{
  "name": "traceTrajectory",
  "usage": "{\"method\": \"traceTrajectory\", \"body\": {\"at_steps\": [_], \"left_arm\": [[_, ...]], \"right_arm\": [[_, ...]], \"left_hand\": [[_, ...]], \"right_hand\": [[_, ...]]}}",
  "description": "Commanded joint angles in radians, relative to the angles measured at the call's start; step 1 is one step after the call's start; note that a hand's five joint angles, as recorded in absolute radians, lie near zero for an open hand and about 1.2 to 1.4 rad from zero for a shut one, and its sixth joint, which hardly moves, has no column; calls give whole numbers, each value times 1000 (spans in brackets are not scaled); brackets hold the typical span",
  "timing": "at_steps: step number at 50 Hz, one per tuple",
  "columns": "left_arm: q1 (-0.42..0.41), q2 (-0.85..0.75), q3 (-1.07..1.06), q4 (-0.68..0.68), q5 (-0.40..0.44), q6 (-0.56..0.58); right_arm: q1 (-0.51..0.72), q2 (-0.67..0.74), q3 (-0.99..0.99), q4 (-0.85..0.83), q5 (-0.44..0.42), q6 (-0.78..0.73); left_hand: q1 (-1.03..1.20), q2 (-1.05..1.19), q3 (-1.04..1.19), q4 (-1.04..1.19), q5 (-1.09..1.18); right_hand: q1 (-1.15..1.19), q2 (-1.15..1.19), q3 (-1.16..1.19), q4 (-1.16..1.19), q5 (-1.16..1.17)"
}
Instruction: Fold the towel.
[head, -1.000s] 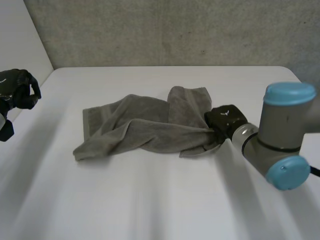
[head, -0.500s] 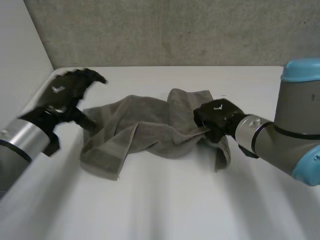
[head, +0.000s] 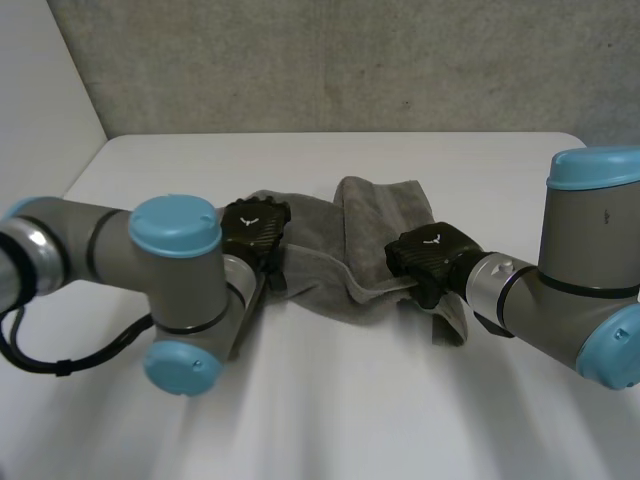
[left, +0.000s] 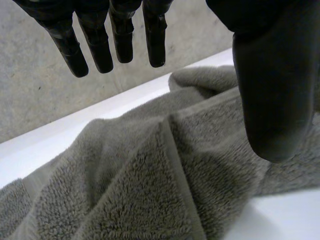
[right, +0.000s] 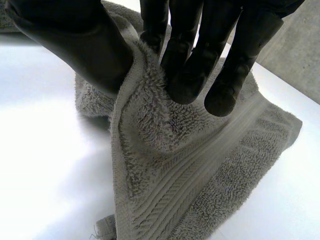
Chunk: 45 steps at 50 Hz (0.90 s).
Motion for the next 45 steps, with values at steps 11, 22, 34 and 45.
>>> {"method": "traceTrajectory", "body": {"at_steps": [11, 22, 34, 45], "left_arm": [[-1, -177, 161, 0, -105, 61], [7, -149, 158, -8, -137, 181], [54, 96, 2, -43, -120, 184], [123, 462, -122, -54, -93, 176]], "right_arm": [[0, 7, 4, -2, -1, -15], [0, 6, 5, -2, 1, -15], [-15, -27, -21, 10, 6, -13], [-15, -246, -154, 72, 4, 17]], "left_hand": [[-44, -31, -35, -43, 1], [753, 766, 762, 754, 798], [937, 949, 946, 938, 981], [940, 952, 949, 941, 984]], "right_hand": [[83, 92, 68, 60, 67], [83, 92, 68, 60, 67], [83, 92, 68, 60, 67], [83, 92, 68, 60, 67]]}}
